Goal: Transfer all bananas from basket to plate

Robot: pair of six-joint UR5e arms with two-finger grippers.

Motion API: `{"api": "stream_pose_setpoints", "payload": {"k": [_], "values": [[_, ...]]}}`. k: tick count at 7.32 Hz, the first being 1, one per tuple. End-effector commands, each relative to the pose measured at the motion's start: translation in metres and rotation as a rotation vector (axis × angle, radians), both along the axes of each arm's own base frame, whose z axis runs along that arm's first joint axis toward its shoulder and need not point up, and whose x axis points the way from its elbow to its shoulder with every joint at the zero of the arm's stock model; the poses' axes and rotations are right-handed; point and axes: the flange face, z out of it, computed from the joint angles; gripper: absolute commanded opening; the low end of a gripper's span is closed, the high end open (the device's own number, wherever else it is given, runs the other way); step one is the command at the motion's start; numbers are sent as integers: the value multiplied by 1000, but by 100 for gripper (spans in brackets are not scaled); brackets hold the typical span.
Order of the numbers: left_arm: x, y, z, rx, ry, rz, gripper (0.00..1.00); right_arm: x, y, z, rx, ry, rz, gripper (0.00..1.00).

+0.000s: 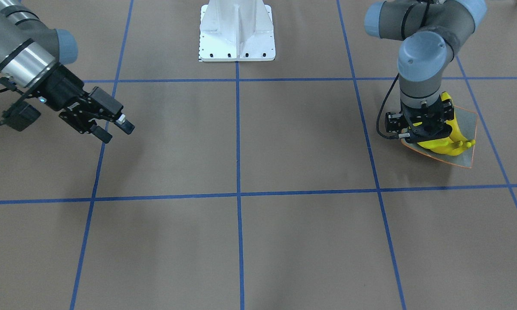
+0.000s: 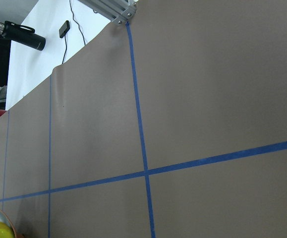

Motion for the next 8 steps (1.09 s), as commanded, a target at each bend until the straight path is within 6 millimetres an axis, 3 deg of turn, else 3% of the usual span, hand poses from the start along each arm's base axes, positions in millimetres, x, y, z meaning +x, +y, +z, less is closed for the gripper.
{"api": "stream_pose_setpoints", "payload": {"k": [1, 3, 4, 6, 7, 8], "values": [[-69, -19, -16, 64, 152, 76, 100, 93, -25, 40, -2, 139, -65, 100], [-131, -31, 7, 75, 195, 100, 100, 116, -39, 67, -17, 251, -104, 100], [-162, -37, 21, 84, 212, 107, 100, 145, -47, 83, -6, 327, -123, 100], [-228, -54, 77, 72, 229, 123, 100, 205, -54, 114, 46, 498, -197, 100], [-253, -63, 100, 64, 239, 117, 100, 230, -54, 127, 83, 578, -237, 100], [-262, -61, 127, 63, 236, 119, 100, 244, -49, 134, 114, 613, -276, 100]]}}
